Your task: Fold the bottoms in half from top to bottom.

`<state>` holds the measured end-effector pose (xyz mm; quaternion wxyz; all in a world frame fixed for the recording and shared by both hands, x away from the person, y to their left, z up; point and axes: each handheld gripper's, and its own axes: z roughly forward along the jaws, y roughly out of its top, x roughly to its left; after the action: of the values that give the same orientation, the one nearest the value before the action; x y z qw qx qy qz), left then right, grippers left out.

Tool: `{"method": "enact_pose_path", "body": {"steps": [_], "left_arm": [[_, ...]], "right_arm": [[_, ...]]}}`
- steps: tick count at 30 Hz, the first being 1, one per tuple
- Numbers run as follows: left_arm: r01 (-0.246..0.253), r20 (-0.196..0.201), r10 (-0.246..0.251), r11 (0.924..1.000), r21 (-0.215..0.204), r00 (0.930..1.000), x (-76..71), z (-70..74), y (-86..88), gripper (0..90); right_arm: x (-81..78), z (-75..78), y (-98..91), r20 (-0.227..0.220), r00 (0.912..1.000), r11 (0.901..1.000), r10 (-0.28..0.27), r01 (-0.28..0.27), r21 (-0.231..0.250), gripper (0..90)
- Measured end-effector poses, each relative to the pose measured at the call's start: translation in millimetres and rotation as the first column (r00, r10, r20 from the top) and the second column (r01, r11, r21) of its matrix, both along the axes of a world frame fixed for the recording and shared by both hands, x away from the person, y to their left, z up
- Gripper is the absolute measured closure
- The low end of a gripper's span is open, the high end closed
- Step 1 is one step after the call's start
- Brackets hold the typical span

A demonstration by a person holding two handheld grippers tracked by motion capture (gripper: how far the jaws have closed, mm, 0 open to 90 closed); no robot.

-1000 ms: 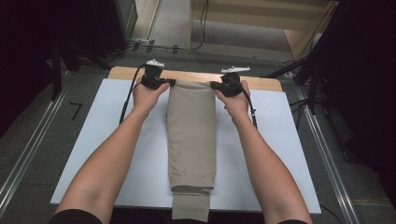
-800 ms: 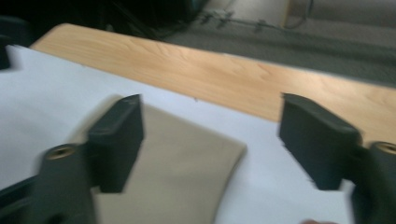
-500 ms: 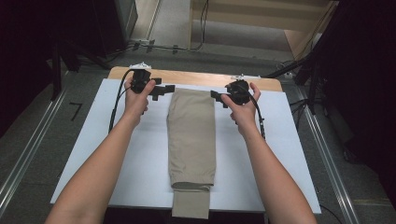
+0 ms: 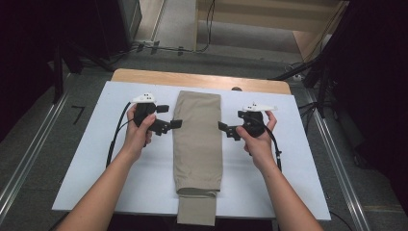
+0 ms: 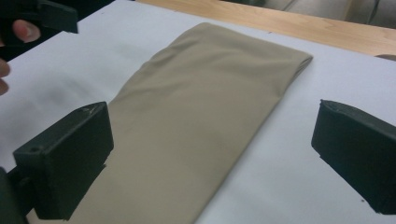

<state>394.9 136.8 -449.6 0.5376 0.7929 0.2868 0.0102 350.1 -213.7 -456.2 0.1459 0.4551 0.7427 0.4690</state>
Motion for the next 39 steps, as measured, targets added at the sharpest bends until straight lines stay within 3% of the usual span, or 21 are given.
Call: {"method": "enact_pose_path", "body": {"steps": [10,12,15,18,20,22,24,25,29,31,35,39], "left_arm": [[0.054,0.0,-0.054,0.9978,0.039,0.9986,-68.8,-14.7,2.5,0.0],[0.072,-0.002,-0.072,0.9969,0.031,0.9974,-83.7,-16.7,2.1,0.0],[0.112,-0.011,-0.111,0.9932,0.034,0.9937,-105.9,-20.1,-0.7,0.0],[0.158,-0.023,-0.157,0.9869,0.031,0.9873,-128.6,-26.3,-4.5,0.0],[0.184,-0.015,-0.184,0.9796,0.081,0.9829,-141.9,-29.5,-9.0,0.0],[0.195,-0.014,-0.194,0.9773,0.084,0.9809,-153.0,-32.2,-10.3,0.0],[0.196,-0.023,-0.195,0.9773,0.079,0.9805,-159.6,-35.4,-9.7,0.0],[0.181,-0.019,-0.18,0.9777,0.107,0.9835,-164.1,-37.6,-9.1,0.0],[0.124,-0.016,-0.123,0.9815,0.145,0.9923,-174.2,-44.9,-5.5,6.1],[0.113,-0.015,-0.112,0.978,0.175,0.9936,-175.8,-47.1,-7.0,10.7],[0.079,-0.01,-0.079,0.9739,0.212,0.9968,-175.9,-50.2,-11.8,19.3],[0.035,0.007,-0.039,0.9637,0.265,0.9992,-174.6,-52.6,-10.4,32.7]], "right_arm": [[-72.7,-6.9,8.0,0.019,0.9977,0.9978,0.065,-0.065,-0.017,0.0],[-87.6,-10.7,9.1,0.022,0.9961,0.9963,0.085,-0.085,-0.015,0.0],[-109.5,-19.3,11.9,0.008,0.9942,0.9943,0.107,-0.107,0.002,0.0],[-129.9,-29.6,18.7,-0.003,0.9901,0.99,0.14,-0.14,-0.011,0.0],[-141.0,-32.8,24.5,-0.005,0.987,0.9861,0.16,-0.16,-0.043,0.0],[-151.3,-33.9,27.9,-0.009,0.9853,0.9845,0.17,-0.171,-0.04,0.0],[-161.9,-36.9,30.3,-0.02,0.9844,0.9841,0.175,-0.176,-0.027,0.0],[-165.9,-38.5,31.7,-0.022,0.9838,0.9835,0.178,-0.179,-0.028,0.0],[-183.8,-46.5,38.3,-0.02,0.9877,0.9844,0.155,-0.156,-0.082,9.2],[-188.1,-50.3,42.0,-0.025,0.9913,0.9813,0.129,-0.131,-0.141,12.0],[-188.4,-54.5,46.2,-0.045,0.992,0.9783,0.118,-0.124,-0.166,14.5],[-187.5,-57.3,50.9,-0.011,0.9963,0.9651,0.085,-0.085,-0.247,24.6]]}}
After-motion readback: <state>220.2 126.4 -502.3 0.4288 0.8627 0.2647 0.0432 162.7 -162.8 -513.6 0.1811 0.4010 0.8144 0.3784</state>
